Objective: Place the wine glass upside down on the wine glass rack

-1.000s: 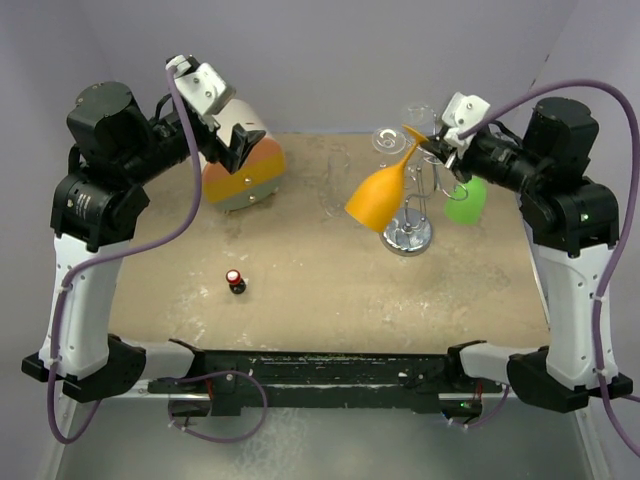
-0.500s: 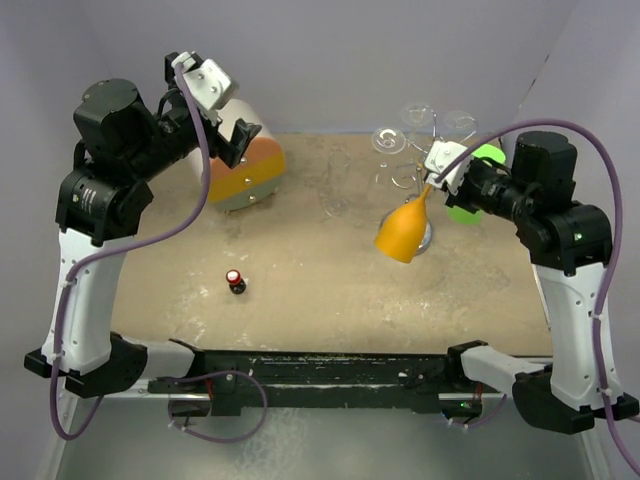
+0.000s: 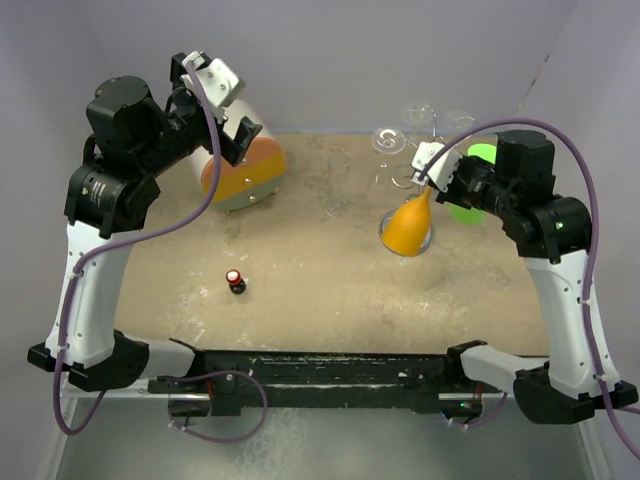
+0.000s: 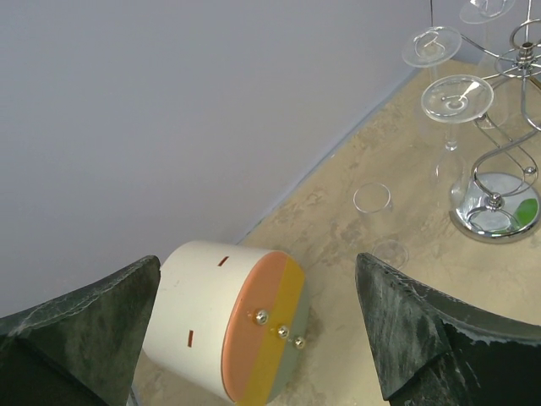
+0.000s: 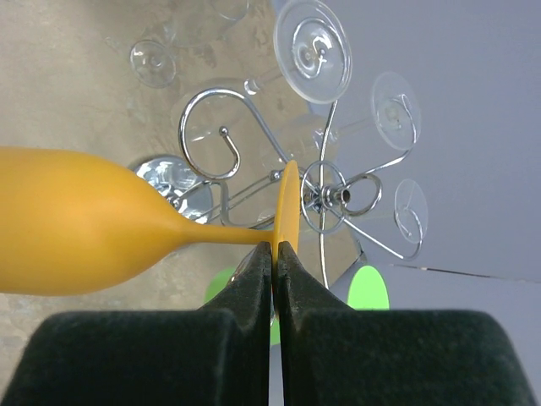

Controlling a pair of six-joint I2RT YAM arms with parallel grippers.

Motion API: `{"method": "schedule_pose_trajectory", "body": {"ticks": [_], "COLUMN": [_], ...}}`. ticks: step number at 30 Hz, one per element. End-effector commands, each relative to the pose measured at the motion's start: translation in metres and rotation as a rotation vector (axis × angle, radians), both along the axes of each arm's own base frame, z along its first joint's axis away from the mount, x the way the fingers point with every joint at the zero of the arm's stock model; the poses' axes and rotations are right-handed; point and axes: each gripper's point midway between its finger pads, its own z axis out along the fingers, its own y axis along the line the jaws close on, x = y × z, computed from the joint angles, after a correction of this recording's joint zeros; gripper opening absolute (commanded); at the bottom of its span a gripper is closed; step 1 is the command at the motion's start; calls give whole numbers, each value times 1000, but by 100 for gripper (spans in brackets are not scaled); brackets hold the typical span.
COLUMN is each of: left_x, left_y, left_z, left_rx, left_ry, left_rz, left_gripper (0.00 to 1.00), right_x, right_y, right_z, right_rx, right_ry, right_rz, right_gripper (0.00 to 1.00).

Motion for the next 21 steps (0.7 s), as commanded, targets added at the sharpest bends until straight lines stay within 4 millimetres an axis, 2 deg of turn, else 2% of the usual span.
{"method": "schedule_pose_trajectory", "body": {"ticks": [1,13,21], "left_x": [2,5,6], "left_y": [3,2,1], "left_z": [14,12,11], "left_rx": [-13,-14,-14], "left_ry": [-57,-51,-47], "left_rz": [14,13,10], "left_gripper": [99,99,99], "right_x": [15,31,41], "right_y": [4,7,15], "right_z": [11,0,-3], "right_rx": [-28,-154,-153], "right_ry": [-77,-118,-133], "right_rz": [-13,-55,-60], "right_gripper": [0,0,0]}}
